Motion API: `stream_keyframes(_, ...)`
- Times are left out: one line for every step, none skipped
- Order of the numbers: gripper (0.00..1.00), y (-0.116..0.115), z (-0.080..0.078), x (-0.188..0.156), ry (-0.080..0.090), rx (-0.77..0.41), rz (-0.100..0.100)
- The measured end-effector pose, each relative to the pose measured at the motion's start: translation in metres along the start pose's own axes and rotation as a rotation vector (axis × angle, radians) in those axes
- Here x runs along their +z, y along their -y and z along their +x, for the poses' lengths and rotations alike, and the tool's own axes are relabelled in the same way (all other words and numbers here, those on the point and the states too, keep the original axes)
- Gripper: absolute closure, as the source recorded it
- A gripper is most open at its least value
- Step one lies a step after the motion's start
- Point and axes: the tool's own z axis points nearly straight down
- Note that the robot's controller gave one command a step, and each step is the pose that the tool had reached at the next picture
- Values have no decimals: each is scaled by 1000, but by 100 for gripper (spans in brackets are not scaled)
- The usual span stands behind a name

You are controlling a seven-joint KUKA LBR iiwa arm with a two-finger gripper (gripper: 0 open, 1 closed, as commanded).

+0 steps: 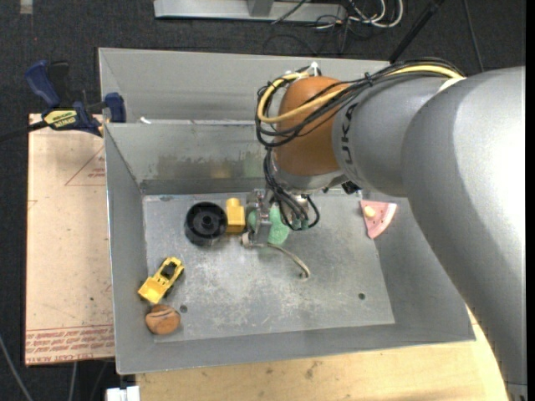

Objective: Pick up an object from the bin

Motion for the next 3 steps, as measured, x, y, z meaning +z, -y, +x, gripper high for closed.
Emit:
stream_keyframes(100,0,0,0,0,0,0)
stream_keyframes(100,19,30,-125,0,-2,0)
stream_keyframes(100,19,30,-125,-1,-3,0)
